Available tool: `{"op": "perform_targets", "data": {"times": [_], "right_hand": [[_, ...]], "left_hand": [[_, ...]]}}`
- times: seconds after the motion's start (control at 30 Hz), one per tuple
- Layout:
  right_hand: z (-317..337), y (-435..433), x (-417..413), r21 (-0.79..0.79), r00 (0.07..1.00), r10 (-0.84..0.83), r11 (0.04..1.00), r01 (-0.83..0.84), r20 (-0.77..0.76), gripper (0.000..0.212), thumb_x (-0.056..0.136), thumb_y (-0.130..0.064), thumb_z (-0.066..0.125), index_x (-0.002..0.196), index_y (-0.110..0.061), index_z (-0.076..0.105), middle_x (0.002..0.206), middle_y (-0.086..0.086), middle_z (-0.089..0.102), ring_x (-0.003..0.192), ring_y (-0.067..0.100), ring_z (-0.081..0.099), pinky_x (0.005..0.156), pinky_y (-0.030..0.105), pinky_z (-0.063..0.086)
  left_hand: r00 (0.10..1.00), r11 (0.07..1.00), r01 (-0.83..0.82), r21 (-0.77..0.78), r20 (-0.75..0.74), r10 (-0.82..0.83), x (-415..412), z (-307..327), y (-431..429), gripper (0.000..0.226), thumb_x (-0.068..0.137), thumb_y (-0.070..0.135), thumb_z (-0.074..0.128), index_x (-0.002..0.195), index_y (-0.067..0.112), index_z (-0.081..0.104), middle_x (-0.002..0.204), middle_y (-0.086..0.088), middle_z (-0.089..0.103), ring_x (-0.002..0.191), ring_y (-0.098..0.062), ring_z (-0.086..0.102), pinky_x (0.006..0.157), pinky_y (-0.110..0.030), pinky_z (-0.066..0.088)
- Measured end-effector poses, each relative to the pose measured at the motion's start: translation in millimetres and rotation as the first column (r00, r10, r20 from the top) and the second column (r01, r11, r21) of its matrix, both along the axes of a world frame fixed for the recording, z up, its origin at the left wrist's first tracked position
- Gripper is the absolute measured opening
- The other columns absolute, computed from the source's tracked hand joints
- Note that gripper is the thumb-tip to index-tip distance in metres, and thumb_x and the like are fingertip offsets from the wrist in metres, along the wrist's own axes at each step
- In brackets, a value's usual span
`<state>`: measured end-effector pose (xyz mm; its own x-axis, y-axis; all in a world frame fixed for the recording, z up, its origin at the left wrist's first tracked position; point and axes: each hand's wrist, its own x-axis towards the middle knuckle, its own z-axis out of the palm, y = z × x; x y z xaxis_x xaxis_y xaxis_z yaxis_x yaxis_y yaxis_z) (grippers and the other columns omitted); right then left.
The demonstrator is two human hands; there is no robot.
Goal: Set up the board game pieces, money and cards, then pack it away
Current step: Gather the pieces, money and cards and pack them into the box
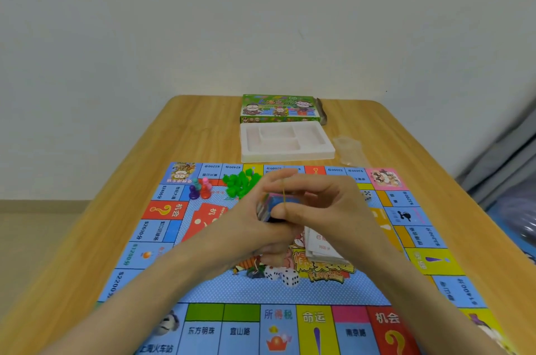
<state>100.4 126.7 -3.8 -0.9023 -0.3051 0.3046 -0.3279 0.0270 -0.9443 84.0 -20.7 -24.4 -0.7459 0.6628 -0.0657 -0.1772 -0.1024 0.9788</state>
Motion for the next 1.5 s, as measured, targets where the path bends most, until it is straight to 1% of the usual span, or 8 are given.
{"op": "perform_targets", "data": {"times": [0.17, 0.27, 0.5, 0.67, 0.93, 1.1, 1.37, 1.5], "right_hand": [[-0.1, 1.5, -1.4, 0.148, 0.994, -0.017, 0.988, 0.033, -0.11, 0.022, 0.067, -0.014, 0.08, 0.083, -0.029, 0.077, 0.084, -0.014, 0.072, 0.08, 0.018, 0.065, 0.066, 0.024, 0.05], [0.8, 5.8, -3.2, 0.275, 0.987, 0.033, 0.961, 0.011, -0.157, 0.019, 0.073, 0.0, 0.076, 0.083, -0.016, 0.076, 0.068, -0.019, 0.065, 0.061, -0.003, 0.056, 0.058, 0.009, 0.039], [4.2, 15.1, -8.7, 0.455, 0.983, 0.142, 0.887, -0.074, -0.118, 0.011, 0.077, -0.013, 0.075, 0.088, -0.015, 0.076, 0.074, -0.003, 0.068, 0.052, 0.006, 0.04, 0.053, 0.015, 0.035], [5.6, 20.8, -9.3, 0.424, 0.986, 0.165, 0.895, -0.137, -0.028, 0.007, 0.08, -0.01, 0.073, 0.085, -0.014, 0.073, 0.056, -0.019, 0.056, 0.048, 0.005, 0.036, 0.049, 0.011, 0.032], [3.1, 33.1, -18.4, 0.182, 0.982, -0.177, 0.97, 0.162, 0.065, 0.007, 0.084, -0.009, 0.066, 0.08, -0.013, 0.07, 0.067, 0.001, 0.066, 0.048, 0.025, 0.044, 0.037, 0.02, 0.034], [-2.7, 27.3, -19.8, 0.156, 0.97, -0.222, 0.966, 0.205, 0.103, 0.008, 0.086, -0.006, 0.063, 0.082, -0.011, 0.067, 0.066, -0.002, 0.063, 0.044, 0.011, 0.048, 0.039, 0.021, 0.04], [-4.9, 23.5, -25.1, 0.259, 0.991, -0.131, 0.958, 0.123, 0.012, 0.019, 0.079, -0.013, 0.07, 0.096, -0.02, 0.064, 0.091, -0.007, 0.064, 0.07, 0.007, 0.066, 0.055, 0.019, 0.051], [13.8, 24.5, -37.1, 0.512, 0.968, -0.032, 0.844, 0.16, -0.249, 0.029, 0.069, -0.004, 0.079, 0.095, -0.013, 0.068, 0.097, -0.003, 0.064, 0.09, 0.012, 0.065, 0.075, 0.024, 0.056]], "left_hand": [[0.999, 0.993, 0.045, -0.112, 0.007, -0.045, 1.5, 1.1, 2.9, 0.036, 0.089, -0.017, 0.045, 0.091, 0.018, 0.045, 0.045, 0.007, 0.036, 0.04, -0.008, 0.027, 0.041, -0.019, 0.031], [0.998, 0.986, 0.068, -0.15, 0.02, -0.066, 1.7, 0.7, 2.5, 0.039, 0.088, -0.016, 0.048, 0.104, 0.02, 0.048, 0.046, 0.009, 0.041, 0.041, -0.009, 0.031, 0.042, -0.018, 0.034], [0.99, 0.966, 0.143, -0.217, 0.036, -0.138, 3.2, 3.6, 3.3, 0.057, 0.088, -0.013, 0.05, 0.109, 0.04, 0.051, 0.051, 0.011, 0.046, 0.043, -0.008, 0.03, 0.044, -0.02, 0.031], [0.97, 0.96, 0.236, -0.149, 0.093, -0.224, 5.9, 9.3, 1.5, 0.067, 0.09, -0.012, 0.049, 0.097, 0.053, 0.061, 0.06, -0.003, 0.032, 0.045, -0.011, 0.026, 0.044, -0.022, 0.027], [0.995, 0.995, 0.06, -0.074, 0.089, -0.054, -2.7, 13.7, -5.9, 0.039, 0.084, 0.023, 0.055, 0.121, 0.012, 0.051, 0.092, -0.02, 0.071, 0.059, -0.021, 0.066, 0.056, -0.028, 0.056], [0.982, 0.977, -0.189, -0.099, -0.002, 0.19, -7.4, 10.8, -4.2, 0.027, 0.087, 0.029, 0.054, 0.101, 0.007, 0.061, 0.077, -0.017, 0.072, 0.056, -0.018, 0.067, 0.055, -0.023, 0.057], [0.973, 0.971, -0.231, -0.058, 0.012, 0.232, -7.1, 5.9, -2.2, 0.025, 0.094, 0.026, 0.05, 0.1, 0.003, 0.06, 0.071, -0.015, 0.069, 0.052, -0.018, 0.066, 0.051, -0.022, 0.055], [0.952, 0.955, -0.295, 0.026, 0.099, 0.291, -11.1, 7.4, -6.2, 0.034, 0.09, 0.031, 0.05, 0.103, 0.0, 0.057, 0.078, -0.017, 0.071, 0.055, -0.019, 0.066, 0.05, -0.022, 0.053]]}}
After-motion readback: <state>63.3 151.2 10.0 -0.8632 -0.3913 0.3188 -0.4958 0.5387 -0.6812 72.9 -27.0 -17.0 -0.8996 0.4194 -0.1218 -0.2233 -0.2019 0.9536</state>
